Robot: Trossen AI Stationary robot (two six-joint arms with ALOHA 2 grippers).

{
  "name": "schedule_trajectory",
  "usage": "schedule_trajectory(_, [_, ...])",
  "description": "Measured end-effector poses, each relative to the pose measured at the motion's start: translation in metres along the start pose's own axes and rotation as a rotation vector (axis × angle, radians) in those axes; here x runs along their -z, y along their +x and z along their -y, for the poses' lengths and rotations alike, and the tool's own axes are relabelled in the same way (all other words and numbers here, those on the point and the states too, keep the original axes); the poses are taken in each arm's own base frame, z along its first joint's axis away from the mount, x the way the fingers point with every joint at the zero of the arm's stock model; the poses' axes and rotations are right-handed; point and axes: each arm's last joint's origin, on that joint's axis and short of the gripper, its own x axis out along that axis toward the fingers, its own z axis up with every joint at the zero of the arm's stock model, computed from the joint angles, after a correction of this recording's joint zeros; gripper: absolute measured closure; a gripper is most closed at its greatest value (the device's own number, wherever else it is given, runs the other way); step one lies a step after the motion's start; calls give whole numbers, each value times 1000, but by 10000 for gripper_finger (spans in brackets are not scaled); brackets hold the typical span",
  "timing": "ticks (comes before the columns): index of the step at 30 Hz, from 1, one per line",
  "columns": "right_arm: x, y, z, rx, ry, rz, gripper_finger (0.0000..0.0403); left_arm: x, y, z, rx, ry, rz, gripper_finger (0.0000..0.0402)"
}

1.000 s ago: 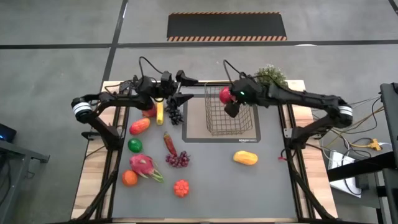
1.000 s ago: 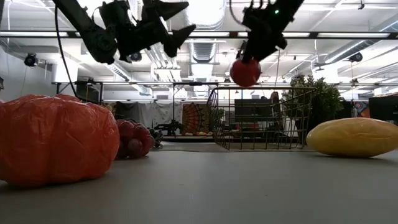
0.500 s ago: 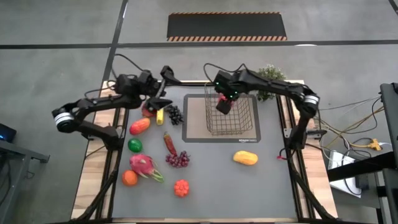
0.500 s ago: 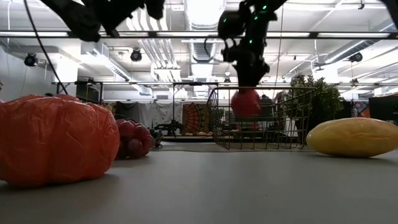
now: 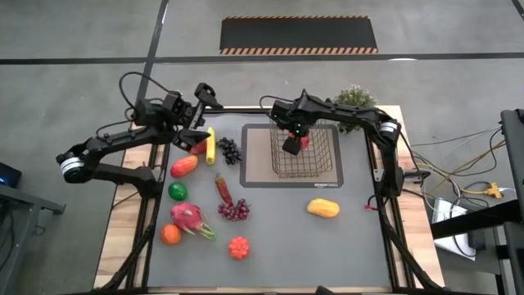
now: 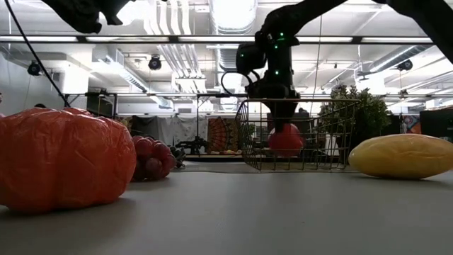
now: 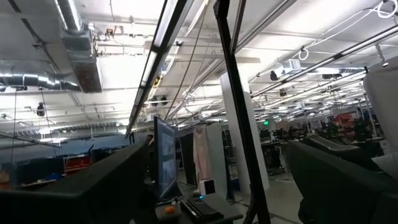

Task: Build produce basket
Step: Put the apple into the wire basket

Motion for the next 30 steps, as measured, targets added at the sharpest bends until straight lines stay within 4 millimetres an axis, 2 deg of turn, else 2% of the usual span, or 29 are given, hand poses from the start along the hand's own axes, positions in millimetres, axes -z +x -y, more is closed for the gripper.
schedule_trajectory(6, [-3,8,0,7,2,-11,103,2,0,-1,-5,-12,-8,41])
schedule_trajectory(12, [-4,9,0,8,-5,-13,97,2,0,-1,-5,-12,-8,41])
schedule_trajectory(20, [1,-36,5,36,-27,76,119,2,0,-1,-5,-10,-7,41])
schedule_trajectory(25, [18,-55,4,-13,-117,58,178,2,0,-1,-6,-16,-12,41])
schedule_trajectory(30, [23,-43,-4,-122,-148,62,282,4,0,-2,-6,-30,-25,41])
